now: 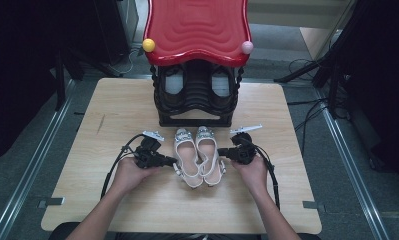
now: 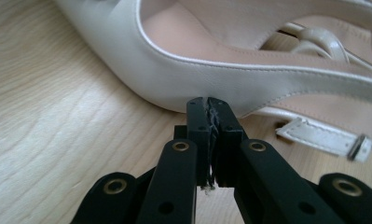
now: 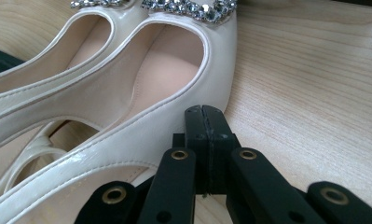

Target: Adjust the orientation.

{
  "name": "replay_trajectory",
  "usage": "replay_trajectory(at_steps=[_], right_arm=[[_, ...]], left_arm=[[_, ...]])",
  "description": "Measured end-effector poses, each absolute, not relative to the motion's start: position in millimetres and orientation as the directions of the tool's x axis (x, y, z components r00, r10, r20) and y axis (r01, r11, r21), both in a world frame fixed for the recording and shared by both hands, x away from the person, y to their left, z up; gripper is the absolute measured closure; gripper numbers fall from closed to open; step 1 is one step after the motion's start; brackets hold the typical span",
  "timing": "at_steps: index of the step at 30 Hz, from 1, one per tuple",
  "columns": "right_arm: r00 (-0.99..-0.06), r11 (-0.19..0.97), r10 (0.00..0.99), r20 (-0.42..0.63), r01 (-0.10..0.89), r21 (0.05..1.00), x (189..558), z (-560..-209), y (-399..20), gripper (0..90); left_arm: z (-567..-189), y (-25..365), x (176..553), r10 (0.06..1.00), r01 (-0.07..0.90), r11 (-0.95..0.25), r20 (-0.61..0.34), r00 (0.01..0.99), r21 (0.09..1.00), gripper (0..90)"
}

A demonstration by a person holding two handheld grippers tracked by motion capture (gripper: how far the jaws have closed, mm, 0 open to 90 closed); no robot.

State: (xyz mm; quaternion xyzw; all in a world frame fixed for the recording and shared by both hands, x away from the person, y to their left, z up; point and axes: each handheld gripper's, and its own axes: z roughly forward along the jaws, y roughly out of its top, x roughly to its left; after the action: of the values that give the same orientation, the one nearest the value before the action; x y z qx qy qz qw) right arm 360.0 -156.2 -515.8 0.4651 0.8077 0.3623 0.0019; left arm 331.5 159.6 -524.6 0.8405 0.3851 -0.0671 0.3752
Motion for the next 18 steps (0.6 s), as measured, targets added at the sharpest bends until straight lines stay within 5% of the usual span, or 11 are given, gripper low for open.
replay_trajectory(at_steps=[18], right_arm=[[-0.564, 0.299, 0.755, 0.334, 0.750, 0.590, 366.9, -516.1, -165.0, 88.7]], left_arm=[[-525.8, 149.0, 324.8, 0.560, 0.697, -0.434, -0.435, 0.705, 0.571, 89.8]])
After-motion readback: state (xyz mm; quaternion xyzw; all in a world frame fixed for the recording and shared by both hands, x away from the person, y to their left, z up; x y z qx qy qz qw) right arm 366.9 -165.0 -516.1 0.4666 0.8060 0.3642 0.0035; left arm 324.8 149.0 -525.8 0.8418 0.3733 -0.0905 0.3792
